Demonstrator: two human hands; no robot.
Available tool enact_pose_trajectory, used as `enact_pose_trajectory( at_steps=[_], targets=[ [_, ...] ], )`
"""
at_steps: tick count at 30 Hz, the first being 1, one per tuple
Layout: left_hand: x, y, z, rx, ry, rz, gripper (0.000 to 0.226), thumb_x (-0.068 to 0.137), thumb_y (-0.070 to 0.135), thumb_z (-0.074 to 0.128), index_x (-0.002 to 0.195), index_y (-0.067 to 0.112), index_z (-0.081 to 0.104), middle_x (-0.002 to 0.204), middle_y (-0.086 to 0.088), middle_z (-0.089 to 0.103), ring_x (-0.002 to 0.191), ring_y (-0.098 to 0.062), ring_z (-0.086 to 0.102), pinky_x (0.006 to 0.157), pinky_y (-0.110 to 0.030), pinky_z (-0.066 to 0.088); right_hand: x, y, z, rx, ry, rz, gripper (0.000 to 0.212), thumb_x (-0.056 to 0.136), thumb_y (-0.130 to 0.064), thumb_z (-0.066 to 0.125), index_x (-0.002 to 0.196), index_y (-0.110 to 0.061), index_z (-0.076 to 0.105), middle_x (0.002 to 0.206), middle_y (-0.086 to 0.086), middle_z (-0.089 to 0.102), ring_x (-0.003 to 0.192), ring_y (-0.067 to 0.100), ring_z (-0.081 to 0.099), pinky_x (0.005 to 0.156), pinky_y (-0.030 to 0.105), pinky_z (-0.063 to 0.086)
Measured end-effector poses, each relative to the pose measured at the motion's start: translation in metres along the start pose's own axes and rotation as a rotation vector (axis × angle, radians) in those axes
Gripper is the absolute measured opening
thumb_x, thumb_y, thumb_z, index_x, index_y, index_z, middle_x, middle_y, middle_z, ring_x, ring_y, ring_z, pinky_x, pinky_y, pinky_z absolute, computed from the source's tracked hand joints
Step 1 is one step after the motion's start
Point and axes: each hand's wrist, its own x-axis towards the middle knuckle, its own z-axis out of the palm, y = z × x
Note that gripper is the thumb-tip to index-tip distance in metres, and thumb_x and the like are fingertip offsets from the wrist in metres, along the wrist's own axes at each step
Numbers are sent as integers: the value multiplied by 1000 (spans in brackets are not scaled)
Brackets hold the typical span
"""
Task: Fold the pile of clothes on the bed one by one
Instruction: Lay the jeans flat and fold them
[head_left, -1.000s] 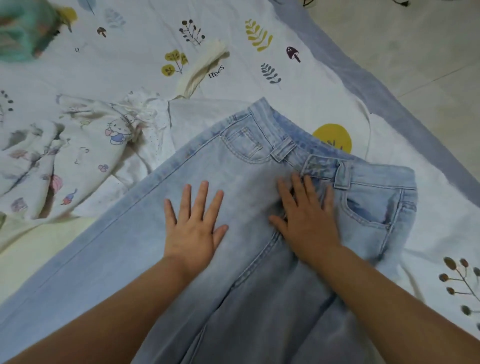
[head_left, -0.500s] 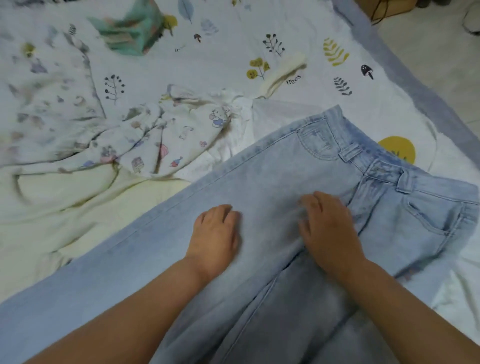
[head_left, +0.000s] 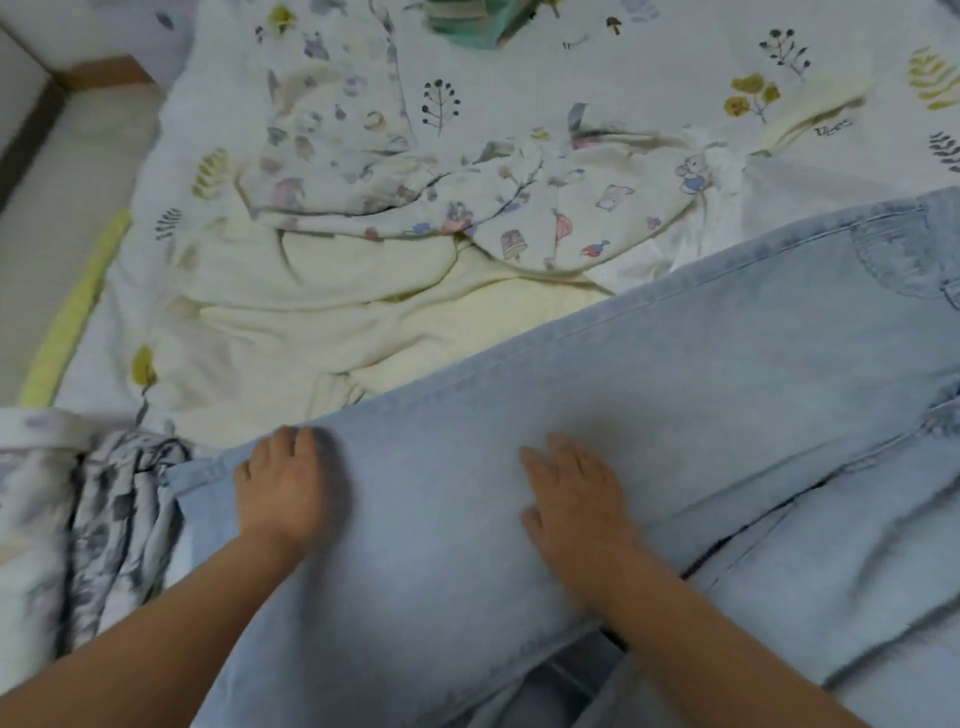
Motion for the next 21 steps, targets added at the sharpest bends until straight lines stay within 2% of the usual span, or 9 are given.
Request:
enact_pose_trajectory(
  at_steps=[2,4,7,10,12,14,17,19,21],
  targets=[
    [5,-34,7,-5,20,-69,41,91,10,41,131,6,39,133,-18,42,127,-35,35,102,-49,28,6,-18,13,-20,-58,0,65,95,-39,38,149,-23,6,157,7,1,142,22,7,114,40,11],
    [13,-61,13,3,-15,-100,41,91,10,38,132,8,38,134,-14,43,129,-30,34,103,-47,24,11,-31,23,-53,-117,28,69,94,-40,39,150,-25,1,157,8,-3,143,25,3,114,44,11],
    [27,-82,13,105,-18,14,27,89,14,48,115,11,55,118,-15,56,115,-33,48,96,-42,30,15,-44,33,-112,-144,75,69,94,-40,39,150,-25,2,157,11,-4,144,28,1,114,46,11],
    [38,-83,-6,-27,264,114,11,81,4,53,85,-2,62,85,-28,60,83,-45,55,71,-45,34,15,-48,36,-120,-129,116,66,95,-40,37,150,-24,3,157,12,-5,144,28,1,114,45,11],
    [50,-80,-25,-135,510,87,11,80,3,51,81,-4,59,78,-30,56,77,-45,52,62,-41,24,15,-49,34,-124,-71,137,65,96,-40,36,150,-23,3,157,11,-1,144,27,3,113,43,14],
    [65,-76,-37,-177,591,50,12,82,6,52,86,-3,59,83,-30,55,82,-45,50,64,-41,22,15,-50,31,-111,0,155,63,98,-40,32,150,-22,2,157,12,0,144,28,4,113,43,14],
    [74,-70,-32,-158,449,10,24,85,6,52,106,-3,57,102,-32,53,97,-46,47,80,-49,30,19,-49,27,-94,42,172,62,99,-40,30,150,-21,1,157,13,-1,144,28,3,114,43,13],
    [67,-64,-17,-147,320,15,48,82,4,54,129,-1,44,124,-31,43,114,-45,39,94,-53,27,20,-45,25,-95,-28,166,62,99,-41,30,150,-21,1,157,12,-3,145,28,0,115,43,10],
    [52,-53,-7,-169,271,71,66,80,6,58,140,1,30,141,-29,30,127,-44,30,104,-58,18,17,-40,24,-99,-104,143,64,99,-41,32,150,-21,-1,157,11,-7,145,28,-4,115,43,7]
  ],
)
